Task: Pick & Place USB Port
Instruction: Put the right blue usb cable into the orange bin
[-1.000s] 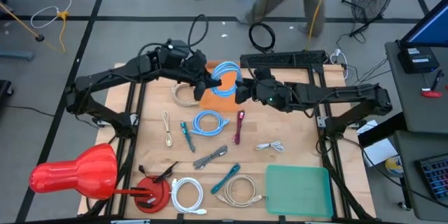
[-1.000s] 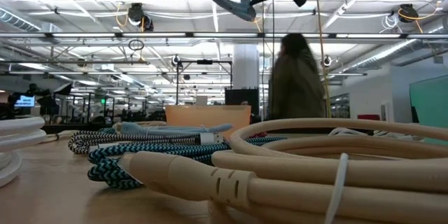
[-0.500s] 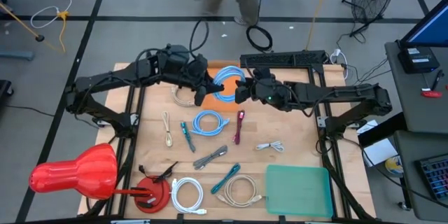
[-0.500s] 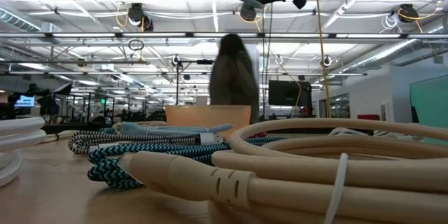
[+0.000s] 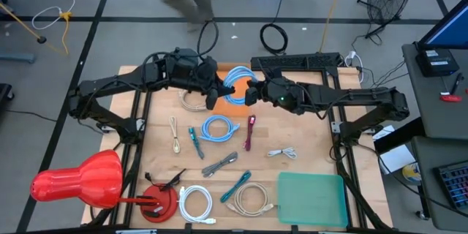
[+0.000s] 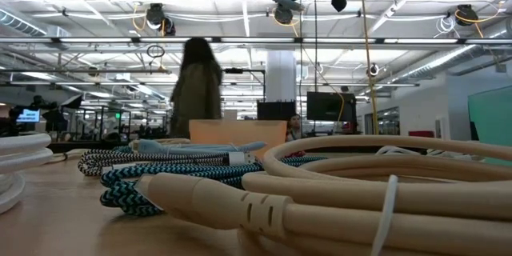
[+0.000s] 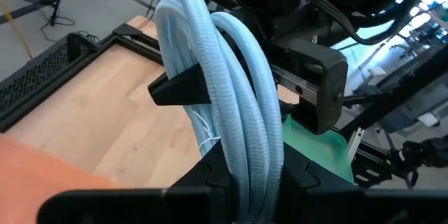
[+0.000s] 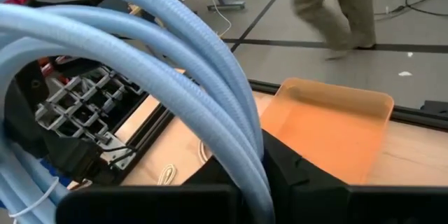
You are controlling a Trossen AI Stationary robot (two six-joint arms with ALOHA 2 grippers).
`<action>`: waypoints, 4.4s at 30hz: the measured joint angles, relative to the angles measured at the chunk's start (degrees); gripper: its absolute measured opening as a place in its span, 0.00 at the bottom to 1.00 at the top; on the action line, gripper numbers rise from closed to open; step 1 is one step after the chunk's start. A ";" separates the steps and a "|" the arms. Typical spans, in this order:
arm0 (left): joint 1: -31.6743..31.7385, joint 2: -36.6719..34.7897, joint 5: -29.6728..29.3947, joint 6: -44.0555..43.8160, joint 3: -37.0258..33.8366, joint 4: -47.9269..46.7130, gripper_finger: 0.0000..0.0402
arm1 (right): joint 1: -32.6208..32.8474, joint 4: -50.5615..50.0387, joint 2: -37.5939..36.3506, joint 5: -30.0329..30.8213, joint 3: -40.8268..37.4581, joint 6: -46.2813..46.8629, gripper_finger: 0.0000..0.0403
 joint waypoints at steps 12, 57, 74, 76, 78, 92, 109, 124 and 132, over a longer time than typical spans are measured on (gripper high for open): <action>5.02 -5.03 -13.00 -1.81 -0.08 -13.93 0.42 | -6.43 -10.84 0.02 -10.35 -0.04 9.26 0.02; -2.05 -6.27 -27.03 -3.40 0.00 -30.53 0.26 | -17.27 -30.64 39.60 -25.47 30.97 4.26 0.02; -3.79 -6.48 -27.89 -3.37 0.00 -30.77 0.26 | -16.14 -26.26 39.56 -26.34 24.20 7.36 0.02; -3.79 -6.71 -27.90 -3.33 0.00 -30.86 0.26 | -16.02 -24.69 39.52 -26.88 22.55 7.87 0.02; -3.79 -6.78 -27.92 -3.04 0.02 -30.88 0.26 | -15.84 -23.88 39.56 -26.90 21.39 8.74 0.02; -3.77 -6.82 -27.92 -2.08 0.02 -31.13 0.26 | -15.65 -21.29 39.50 -28.50 19.19 8.26 0.08; -3.77 -6.82 -28.49 -2.08 0.02 -31.15 0.26 | -16.98 -20.25 39.54 -28.37 20.32 5.77 0.25; -3.77 -6.80 -28.45 -2.06 0.02 -31.38 0.26 | -17.76 -20.83 38.18 -28.56 21.42 2.80 0.25; -3.77 -6.80 -28.47 -1.89 0.02 -31.69 0.26 | -18.94 -11.44 30.44 -31.45 21.49 -0.22 0.23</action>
